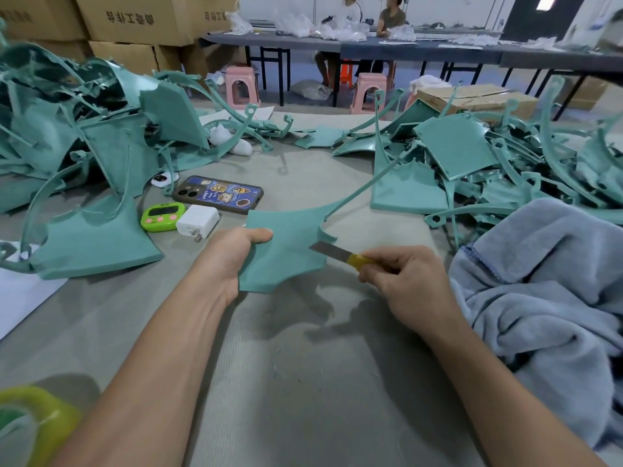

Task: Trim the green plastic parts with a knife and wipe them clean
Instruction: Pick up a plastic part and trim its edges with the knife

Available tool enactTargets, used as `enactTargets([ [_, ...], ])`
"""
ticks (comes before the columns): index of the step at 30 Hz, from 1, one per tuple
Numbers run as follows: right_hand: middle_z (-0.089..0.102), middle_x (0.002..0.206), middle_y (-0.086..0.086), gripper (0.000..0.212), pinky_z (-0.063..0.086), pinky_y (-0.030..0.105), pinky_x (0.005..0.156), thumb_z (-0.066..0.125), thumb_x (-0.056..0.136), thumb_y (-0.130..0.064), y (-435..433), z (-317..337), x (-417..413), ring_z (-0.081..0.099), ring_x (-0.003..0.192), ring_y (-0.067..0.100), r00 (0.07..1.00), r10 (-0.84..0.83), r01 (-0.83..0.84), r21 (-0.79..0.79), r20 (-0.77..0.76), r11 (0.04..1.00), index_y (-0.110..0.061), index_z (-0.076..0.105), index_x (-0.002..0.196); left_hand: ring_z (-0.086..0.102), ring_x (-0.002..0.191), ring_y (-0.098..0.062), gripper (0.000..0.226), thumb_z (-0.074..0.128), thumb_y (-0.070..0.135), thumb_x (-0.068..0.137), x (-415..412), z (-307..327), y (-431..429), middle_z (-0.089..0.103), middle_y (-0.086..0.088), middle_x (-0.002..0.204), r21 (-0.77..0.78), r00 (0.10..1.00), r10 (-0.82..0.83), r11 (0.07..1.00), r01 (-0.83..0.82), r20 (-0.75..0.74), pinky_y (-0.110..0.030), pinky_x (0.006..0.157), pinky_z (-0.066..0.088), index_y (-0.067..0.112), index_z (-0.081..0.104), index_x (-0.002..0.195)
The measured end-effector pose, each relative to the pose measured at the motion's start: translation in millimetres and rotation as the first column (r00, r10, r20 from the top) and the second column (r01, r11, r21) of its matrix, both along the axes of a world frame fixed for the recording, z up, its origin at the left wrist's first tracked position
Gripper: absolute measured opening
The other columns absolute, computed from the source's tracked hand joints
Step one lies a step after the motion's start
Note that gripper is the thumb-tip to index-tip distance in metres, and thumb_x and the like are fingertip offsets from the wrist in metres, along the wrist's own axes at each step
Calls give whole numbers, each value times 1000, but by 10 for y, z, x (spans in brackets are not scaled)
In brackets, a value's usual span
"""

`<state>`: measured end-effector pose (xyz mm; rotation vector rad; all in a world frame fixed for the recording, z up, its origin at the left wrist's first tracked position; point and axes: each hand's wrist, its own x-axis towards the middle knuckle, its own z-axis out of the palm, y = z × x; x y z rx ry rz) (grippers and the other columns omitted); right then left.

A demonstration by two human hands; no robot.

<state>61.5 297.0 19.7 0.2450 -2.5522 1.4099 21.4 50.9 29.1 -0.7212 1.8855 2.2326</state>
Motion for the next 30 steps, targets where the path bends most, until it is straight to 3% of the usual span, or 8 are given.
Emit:
enactTargets([
  [5,70,63,-13,23,40,11,53,74,88,-12,1,-12,-52,54,52,1,993,-115,116,-180,18,977,-29,79,75,72,57,-23,21,61,10,95,14,-4,59,76,-12,84,62,1000,6,998,-4,-24,-30,40,52,5,68,113],
  [8,76,80,3,19,54,24,66,74,87,-4,-75,30,-30,63,71,12,962,143,32,-617,233,787,-19,82,78,73,60,-22,21,59,5,96,34,-16,199,76,-12,84,111,997,1,994,7,-75,-29,42,53,5,65,115],
  [11,78,90,8,11,63,28,73,74,78,-5,-100,29,-41,73,80,15,891,328,66,-806,313,589,-10,83,77,75,67,-22,19,57,-2,95,62,-48,339,78,-7,84,133,987,-81,986,99,-140,-33,47,56,10,65,107],
  [15,78,80,4,32,63,26,70,65,90,4,-56,4,-109,73,73,12,946,187,98,-780,266,618,-16,83,71,74,93,-25,30,62,-7,89,74,-73,315,78,-6,106,34,950,-239,967,251,-202,-28,65,60,13,69,110],
  [20,79,82,-1,34,57,20,71,70,91,0,42,25,-150,69,77,8,993,92,-32,-602,70,798,-28,84,77,67,110,-14,64,80,-3,77,62,-96,231,67,0,122,-240,920,-209,962,132,-331,-25,86,54,22,60,131],
  [23,79,84,2,33,56,20,72,68,91,4,48,47,-122,71,78,9,973,223,-148,-606,51,782,-23,84,83,73,103,-23,40,87,19,71,84,-70,264,76,-3,110,-224,917,-244,958,178,-316,-29,81,58,22,75,110],
  [26,79,88,5,31,58,28,79,66,91,4,56,49,-110,71,84,14,958,277,-167,-632,78,757,-21,84,85,74,93,-22,44,83,52,54,90,-53,252,77,3,99,-483,918,-265,870,96,-296,-43,85,59,36,80,95],
  [30,77,93,9,27,55,39,90,65,90,3,67,69,-109,68,90,22,936,323,-155,-661,139,735,-16,83,84,75,87,-17,40,79,54,56,78,-49,216,78,9,88,-513,894,-327,848,134,-308,-47,88,59,38,80,93],
])
